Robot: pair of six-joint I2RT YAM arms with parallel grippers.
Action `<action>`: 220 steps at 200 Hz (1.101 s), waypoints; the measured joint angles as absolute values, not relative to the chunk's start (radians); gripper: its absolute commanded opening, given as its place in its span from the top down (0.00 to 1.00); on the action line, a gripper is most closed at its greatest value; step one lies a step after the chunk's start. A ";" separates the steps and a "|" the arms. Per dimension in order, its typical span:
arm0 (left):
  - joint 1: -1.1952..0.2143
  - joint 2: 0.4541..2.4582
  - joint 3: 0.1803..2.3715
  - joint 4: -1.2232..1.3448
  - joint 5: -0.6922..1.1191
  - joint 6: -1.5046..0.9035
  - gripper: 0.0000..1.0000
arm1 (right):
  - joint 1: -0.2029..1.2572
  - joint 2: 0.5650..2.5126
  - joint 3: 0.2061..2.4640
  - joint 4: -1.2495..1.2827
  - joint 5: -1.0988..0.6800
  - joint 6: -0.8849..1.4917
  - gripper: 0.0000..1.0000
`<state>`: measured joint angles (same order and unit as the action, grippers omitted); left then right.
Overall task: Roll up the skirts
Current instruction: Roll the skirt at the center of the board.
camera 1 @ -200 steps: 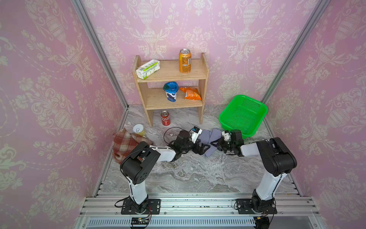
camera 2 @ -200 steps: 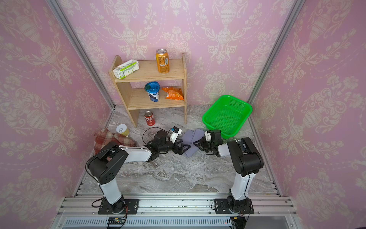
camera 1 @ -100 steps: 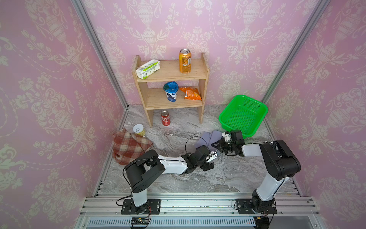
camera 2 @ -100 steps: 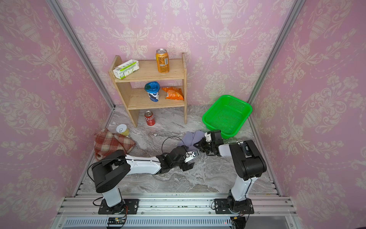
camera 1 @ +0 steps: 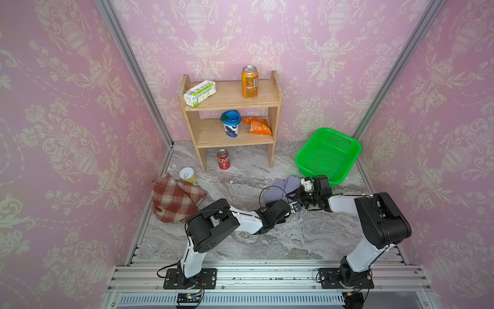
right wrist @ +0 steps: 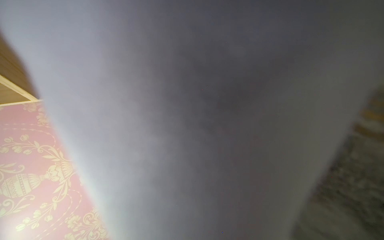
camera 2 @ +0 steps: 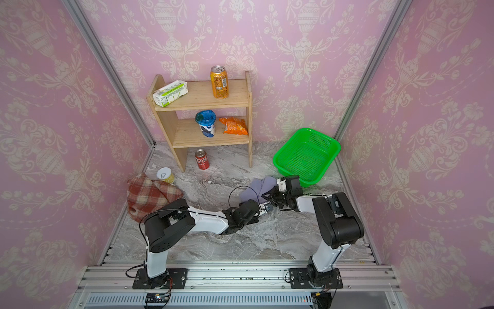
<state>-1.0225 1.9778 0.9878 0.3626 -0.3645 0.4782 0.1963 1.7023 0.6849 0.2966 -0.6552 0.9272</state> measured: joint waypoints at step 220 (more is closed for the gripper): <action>-0.688 2.028 0.787 0.982 0.419 -0.416 0.90 | 0.154 1.652 0.574 0.484 -0.696 0.967 0.00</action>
